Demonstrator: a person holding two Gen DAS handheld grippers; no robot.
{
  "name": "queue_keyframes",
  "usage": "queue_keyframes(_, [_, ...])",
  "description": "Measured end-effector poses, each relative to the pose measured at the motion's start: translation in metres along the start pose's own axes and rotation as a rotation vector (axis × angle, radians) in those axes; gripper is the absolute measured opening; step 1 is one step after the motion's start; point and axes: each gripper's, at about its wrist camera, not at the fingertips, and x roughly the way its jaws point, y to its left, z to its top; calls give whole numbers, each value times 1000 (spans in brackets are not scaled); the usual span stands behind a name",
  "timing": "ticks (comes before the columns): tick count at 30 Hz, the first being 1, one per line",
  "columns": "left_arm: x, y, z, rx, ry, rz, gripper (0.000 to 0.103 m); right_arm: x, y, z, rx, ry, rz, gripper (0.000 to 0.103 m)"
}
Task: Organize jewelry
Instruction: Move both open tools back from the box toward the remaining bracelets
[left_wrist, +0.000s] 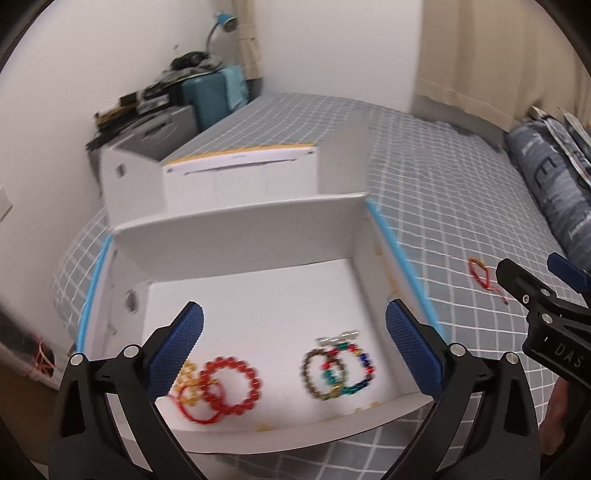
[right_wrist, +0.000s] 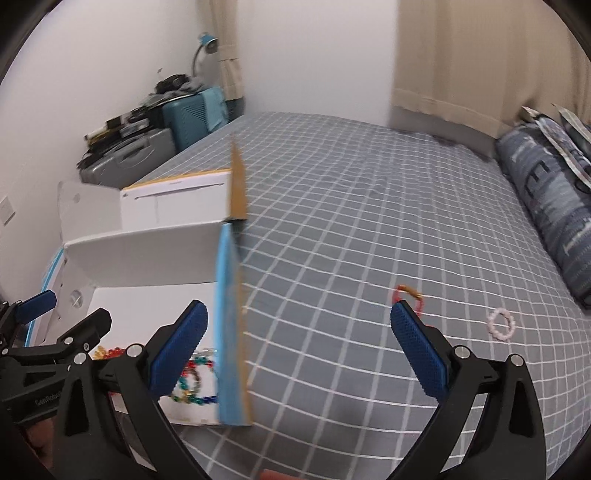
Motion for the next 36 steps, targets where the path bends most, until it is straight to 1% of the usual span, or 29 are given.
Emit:
queue_keyframes(2, [-1, -20, 3, 37, -16, -16, 97, -2, -17, -1, 17, -3, -19, 95])
queue_keyframes(6, [1, -54, 7, 60, -25, -62, 97, -5, -52, -3, 59, -4, -55, 95])
queue_keyframes(13, [14, -123, 11, 115, -16, -143, 97, -7, -117, -8, 122, 2, -133, 95])
queue_keyframes(18, [30, -168, 12, 150, -10, -203, 97, -5, -170, -16, 180, 15, -184, 95])
queue_keyframes(21, [43, -197, 9, 179, 10, -226, 97, -1, -199, -23, 202, 25, -214, 95])
queue_keyframes(25, [65, -230, 10, 203, 18, -253, 97, 15, -234, -30, 211, 56, -274, 95])
queue_keyframes(28, [89, -252, 12, 208, 39, -262, 97, 34, -256, -36, 218, 82, -295, 95])
queue_keyframes(29, [100, -261, 13, 211, 47, -272, 97, 41, -262, -37, 220, 91, -296, 95])
queue_keyframes(31, [117, -275, 13, 218, 54, -261, 97, 54, -275, -41, 226, 106, -291, 95])
queue_keyframes(34, [141, -287, 15, 218, 64, -281, 97, 77, -294, -46, 248, 132, -270, 95])
queue_keyframes(36, [155, -294, 15, 226, 68, -289, 97, 89, -301, -50, 256, 143, -279, 95])
